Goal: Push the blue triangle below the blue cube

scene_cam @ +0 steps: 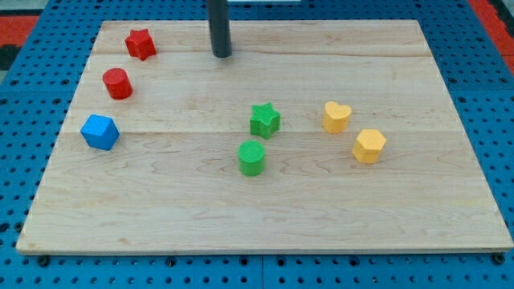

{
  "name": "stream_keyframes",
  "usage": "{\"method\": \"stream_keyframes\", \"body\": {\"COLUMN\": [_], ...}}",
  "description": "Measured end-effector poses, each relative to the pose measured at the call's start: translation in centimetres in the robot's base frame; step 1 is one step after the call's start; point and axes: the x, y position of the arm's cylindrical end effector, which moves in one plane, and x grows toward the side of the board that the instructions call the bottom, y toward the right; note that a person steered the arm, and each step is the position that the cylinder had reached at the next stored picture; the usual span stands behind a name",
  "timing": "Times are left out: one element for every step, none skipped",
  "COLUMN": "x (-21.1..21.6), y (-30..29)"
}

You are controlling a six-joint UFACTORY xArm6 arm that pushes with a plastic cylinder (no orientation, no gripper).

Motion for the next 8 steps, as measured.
{"method": "stream_keyframes", "body": {"x": [-1.5, -4.8, -5.5, -2.9, -1.8, -6.6, -5.7, -0.2], "y": [5.5, 6.7, 5.2, 4.8, 4.1, 7.8, 1.3, -3.8]}}
